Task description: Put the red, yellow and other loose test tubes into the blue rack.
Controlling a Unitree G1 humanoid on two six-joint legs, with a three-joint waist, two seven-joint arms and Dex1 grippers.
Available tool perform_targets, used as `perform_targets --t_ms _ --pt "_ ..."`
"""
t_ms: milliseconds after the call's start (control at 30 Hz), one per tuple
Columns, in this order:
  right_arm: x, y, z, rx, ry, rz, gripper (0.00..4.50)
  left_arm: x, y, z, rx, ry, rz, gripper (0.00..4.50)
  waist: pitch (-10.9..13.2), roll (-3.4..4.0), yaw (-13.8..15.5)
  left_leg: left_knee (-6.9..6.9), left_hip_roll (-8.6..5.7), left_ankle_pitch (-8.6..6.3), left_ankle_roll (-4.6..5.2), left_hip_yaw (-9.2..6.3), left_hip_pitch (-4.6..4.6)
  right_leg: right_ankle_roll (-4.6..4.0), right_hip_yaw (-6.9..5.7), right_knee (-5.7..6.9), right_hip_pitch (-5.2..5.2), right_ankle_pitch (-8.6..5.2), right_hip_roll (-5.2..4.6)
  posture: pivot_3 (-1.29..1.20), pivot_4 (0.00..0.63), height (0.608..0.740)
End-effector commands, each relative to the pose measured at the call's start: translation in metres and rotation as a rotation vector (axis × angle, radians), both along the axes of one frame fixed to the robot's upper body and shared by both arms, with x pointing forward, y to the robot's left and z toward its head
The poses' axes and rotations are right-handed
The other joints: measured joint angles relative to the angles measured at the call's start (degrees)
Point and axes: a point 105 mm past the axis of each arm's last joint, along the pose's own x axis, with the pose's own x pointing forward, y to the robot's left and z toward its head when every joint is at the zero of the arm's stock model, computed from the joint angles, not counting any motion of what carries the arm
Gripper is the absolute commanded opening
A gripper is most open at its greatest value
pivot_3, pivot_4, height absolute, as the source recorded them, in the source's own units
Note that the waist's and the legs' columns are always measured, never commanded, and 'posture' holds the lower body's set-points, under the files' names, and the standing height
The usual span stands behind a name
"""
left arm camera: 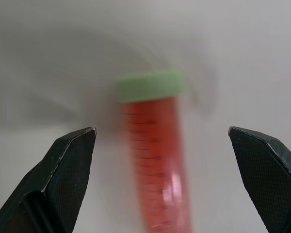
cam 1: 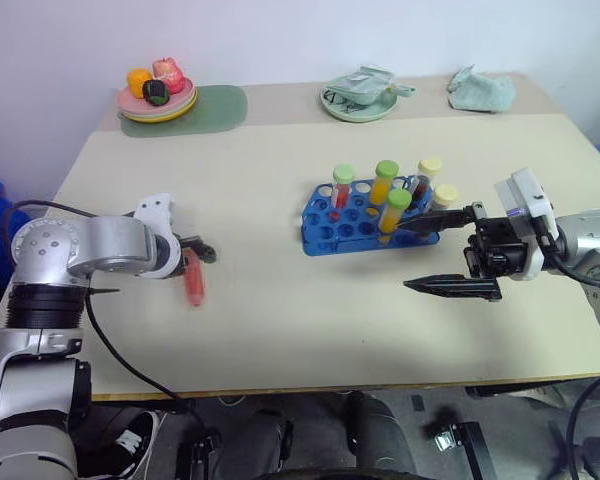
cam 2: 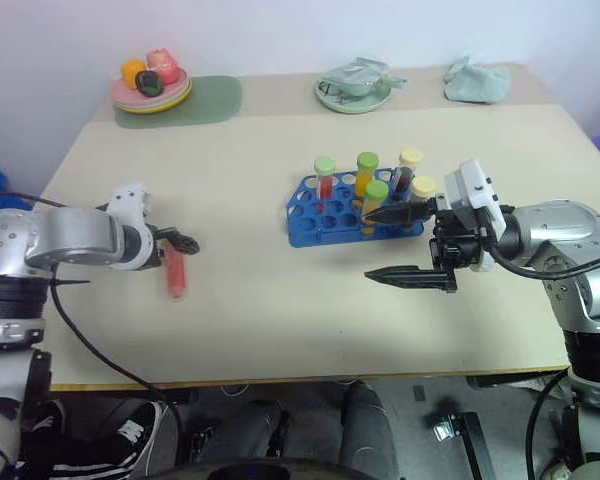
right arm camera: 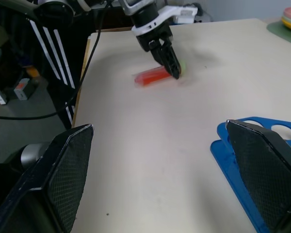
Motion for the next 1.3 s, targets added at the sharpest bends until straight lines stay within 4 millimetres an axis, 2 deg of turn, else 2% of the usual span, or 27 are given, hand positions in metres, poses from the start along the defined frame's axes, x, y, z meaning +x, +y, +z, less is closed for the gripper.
perform_targets --t_ms 33,233,333,433,800,900,933,967,1067,1133,1200,1300 --pt "-0.004 0.001 0.010 -0.004 -0.064 0.004 4.45 0.003 0.001 0.011 -0.016 -0.030 0.003 4.50 0.0 0.00 0.0 0.00 0.01 0.00 0.00 0.00 0.00 0.00 0.00 0.00 0.00 0.00 0.01 0.00 0.150 0.740" --pt "-0.001 0.001 0.011 -0.002 -0.072 -0.006 4.45 0.002 0.001 0.008 -0.009 -0.023 0.013 4.50 0.0 0.00 0.2 0.02 -0.01 0.00 0.00 0.02 0.01 0.00 0.03 -0.01 0.02 0.00 0.00 0.00 0.150 0.740" --pt "0.000 0.002 0.010 -0.001 -0.074 -0.010 4.50 0.003 0.000 0.008 -0.018 -0.024 0.018 3.68 0.0 0.00 0.2 0.02 -0.01 0.00 0.00 0.03 0.02 0.00 0.04 0.00 0.02 0.00 0.00 0.00 0.150 0.740" --pt "-0.001 0.002 0.010 -0.002 -0.076 -0.009 4.50 0.003 -0.001 0.006 -0.026 -0.015 0.025 2.20 0.0 0.00 0.2 0.02 -0.01 0.00 0.00 0.03 0.02 0.00 0.04 0.00 0.02 0.00 0.00 0.00 0.150 0.740" --pt "0.001 0.002 0.010 -0.005 -0.080 -0.019 4.50 -0.001 0.000 0.000 -0.037 -0.015 0.064 2.20 0.0 -0.01 0.1 0.02 -0.01 0.00 0.00 0.04 0.04 0.00 0.05 0.00 0.03 0.00 0.00 0.00 0.150 0.740" --pt "0.001 0.003 0.010 -0.005 -0.080 -0.021 4.50 -0.002 -0.001 0.000 -0.033 -0.023 0.080 1.37 0.0 -0.01 0.1 0.01 -0.01 0.00 0.00 0.06 0.06 0.00 0.07 0.00 0.03 0.00 0.00 0.00 0.150 0.740" --pt "0.002 0.003 0.010 -0.004 -0.080 -0.022 4.50 -0.002 0.000 0.000 -0.031 -0.026 0.083 0.93 0.0 -0.01 0.2 0.02 -0.01 0.00 0.00 0.06 0.06 0.00 0.07 0.00 0.03 0.00 0.00 0.00 0.150 0.740" --pt "0.002 0.003 0.010 -0.003 -0.081 -0.022 4.50 -0.002 -0.001 0.000 -0.037 -0.028 0.076 0.74 0.0 -0.01 0.2 0.01 -0.01 0.00 0.00 0.06 0.07 0.00 0.08 0.00 0.03 0.00 0.00 0.00 0.150 0.740" --pt "0.003 0.003 0.010 -0.007 -0.084 -0.025 4.50 -0.003 -0.002 0.002 -0.036 -0.042 0.074 0.74 0.0 -0.01 0.1 0.01 -0.01 0.00 0.00 0.08 0.08 0.00 0.09 0.00 0.04 0.00 0.00 0.00 0.150 0.740" --pt "0.003 0.003 0.009 -0.002 -0.079 -0.029 4.50 -0.003 -0.001 0.009 -0.017 -0.077 0.078 0.74 0.0 -0.01 0.2 0.01 -0.01 0.00 0.00 0.08 0.08 0.00 0.10 0.00 0.04 0.00 0.00 0.00 0.150 0.740" --pt "0.003 0.002 0.008 -0.001 -0.079 -0.039 4.50 -0.003 0.003 0.025 0.020 -0.149 0.091 0.74 0.0 -0.02 0.1 0.02 -0.01 0.00 -0.01 0.08 0.06 0.00 0.10 0.01 0.03 0.00 0.00 0.00 0.150 0.740" --pt "0.006 -0.001 0.008 0.012 -0.091 -0.074 4.50 0.003 -0.005 0.060 -0.007 -0.356 0.058 0.74 0.0 -0.01 0.3 0.01 0.00 0.00 -0.01 0.10 0.07 0.00 0.11 0.00 0.02 0.00 0.00 0.00 0.150 0.740"
